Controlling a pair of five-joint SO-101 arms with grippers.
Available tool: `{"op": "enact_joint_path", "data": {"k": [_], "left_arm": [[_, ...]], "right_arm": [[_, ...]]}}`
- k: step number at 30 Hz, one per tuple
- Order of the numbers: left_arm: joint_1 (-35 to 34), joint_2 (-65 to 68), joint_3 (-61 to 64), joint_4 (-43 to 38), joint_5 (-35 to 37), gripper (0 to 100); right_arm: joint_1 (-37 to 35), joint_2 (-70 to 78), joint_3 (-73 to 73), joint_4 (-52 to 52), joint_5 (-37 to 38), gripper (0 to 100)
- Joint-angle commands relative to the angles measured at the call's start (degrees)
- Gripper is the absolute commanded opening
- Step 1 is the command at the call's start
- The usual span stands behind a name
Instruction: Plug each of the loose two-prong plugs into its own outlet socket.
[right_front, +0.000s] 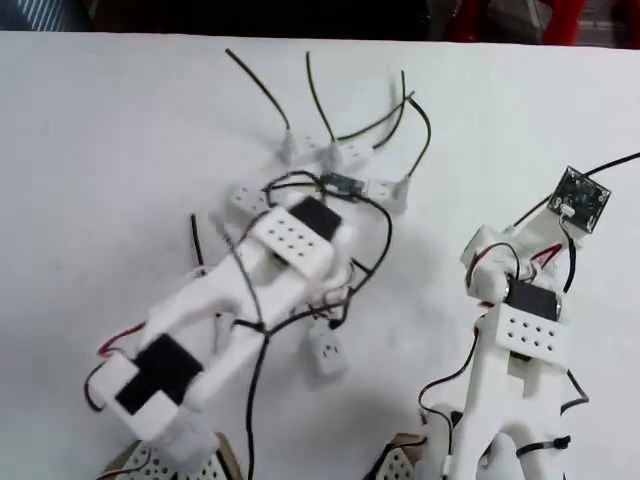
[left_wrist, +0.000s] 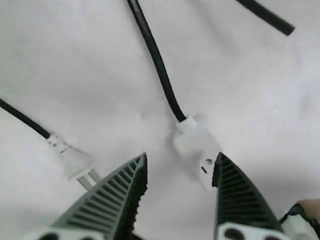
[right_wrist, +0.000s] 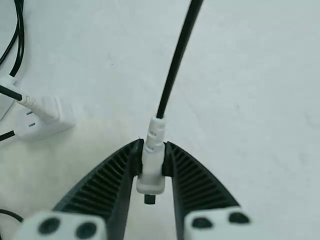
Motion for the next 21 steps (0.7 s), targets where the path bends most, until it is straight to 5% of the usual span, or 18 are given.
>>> {"op": "enact_joint_path", "data": {"k": [1, 16, 21], "left_arm": [[5.1, 4.5, -4.3, 0.7, 6.3, 22], [7.7, 22.0, -7.9, 0.8, 6.1, 20], [7.7, 21.0, -9.6, 4.6, -8.7, 2]], "right_arm": [[0.6, -1.7, -0.5, -1.0, -0.4, 1.7], [0.7, -1.7, -0.5, -0.8, 0.0, 1.7], [0.7, -1.6, -0.5, -0.7, 0.0, 1.7]]}}
